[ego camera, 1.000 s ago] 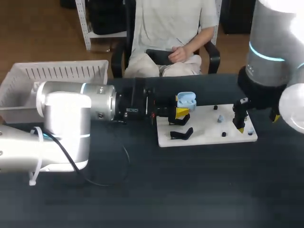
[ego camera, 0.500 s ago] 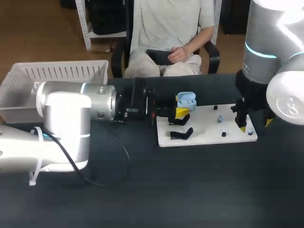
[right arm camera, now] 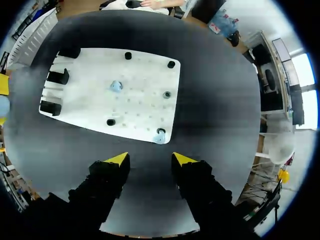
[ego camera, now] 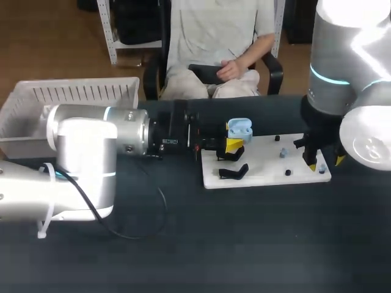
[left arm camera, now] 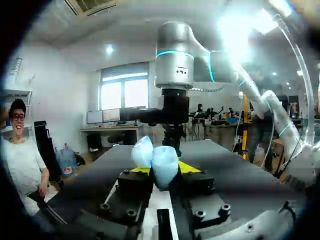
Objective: Pick up each earbud case from the left stands, insert the matching earbuds, close the lid, and place the case in the box.
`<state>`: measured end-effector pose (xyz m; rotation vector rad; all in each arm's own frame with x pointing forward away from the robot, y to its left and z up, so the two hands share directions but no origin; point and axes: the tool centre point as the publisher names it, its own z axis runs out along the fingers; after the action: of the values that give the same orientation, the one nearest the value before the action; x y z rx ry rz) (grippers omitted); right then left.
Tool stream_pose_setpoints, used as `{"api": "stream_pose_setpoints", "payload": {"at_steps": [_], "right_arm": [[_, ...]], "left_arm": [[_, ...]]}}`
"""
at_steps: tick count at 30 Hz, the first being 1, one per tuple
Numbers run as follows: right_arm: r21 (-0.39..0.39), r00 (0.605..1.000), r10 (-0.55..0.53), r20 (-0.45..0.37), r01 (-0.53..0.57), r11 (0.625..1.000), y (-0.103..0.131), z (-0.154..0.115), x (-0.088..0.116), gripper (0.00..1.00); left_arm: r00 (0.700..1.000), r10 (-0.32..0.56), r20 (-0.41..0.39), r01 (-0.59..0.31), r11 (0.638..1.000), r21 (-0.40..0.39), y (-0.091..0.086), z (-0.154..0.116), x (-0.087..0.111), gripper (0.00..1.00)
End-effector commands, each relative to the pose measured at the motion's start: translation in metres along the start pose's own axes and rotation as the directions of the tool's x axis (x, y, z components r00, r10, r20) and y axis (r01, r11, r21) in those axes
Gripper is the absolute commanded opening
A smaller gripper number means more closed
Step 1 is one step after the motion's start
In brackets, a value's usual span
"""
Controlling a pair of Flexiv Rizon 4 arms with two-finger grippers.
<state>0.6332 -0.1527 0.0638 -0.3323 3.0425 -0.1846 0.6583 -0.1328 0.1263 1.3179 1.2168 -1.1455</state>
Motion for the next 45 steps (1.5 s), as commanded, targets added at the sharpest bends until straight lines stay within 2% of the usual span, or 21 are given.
{"api": "stream_pose_setpoints", "payload": {"at_steps": [1,3,11,30,45], "right_arm": [[0.011,1.0,0.004,0.015,-0.004,1.0,-0.001,0.008,0.002,0.54],[0.014,1.0,0.004,0.018,-0.004,1.0,-0.002,0.009,0.0,0.49],[0.028,1.0,-0.002,0.028,0.001,1.0,-0.005,0.016,-0.006,0.42],[0.07,0.999,-0.008,0.038,0.005,0.997,-0.006,0.028,-0.009,0.35],[0.079,0.999,-0.002,0.048,-0.002,0.997,-0.01,0.034,-0.013,0.33]], "left_arm": [[1.0,0.004,0.002,-0.004,1.0,-0.01,-0.002,0.001,0.0,0.0],[1.0,0.004,0.002,-0.004,1.0,-0.01,-0.002,0.001,0.0,0.0],[1.0,0.004,0.002,-0.004,1.0,-0.01,-0.002,0.001,0.0,0.0],[1.0,0.004,0.002,-0.004,1.0,-0.01,-0.002,0.001,0.0,0.0],[1.0,0.004,0.002,-0.004,1.0,-0.01,-0.002,0.001,0.0,0.0]]}}
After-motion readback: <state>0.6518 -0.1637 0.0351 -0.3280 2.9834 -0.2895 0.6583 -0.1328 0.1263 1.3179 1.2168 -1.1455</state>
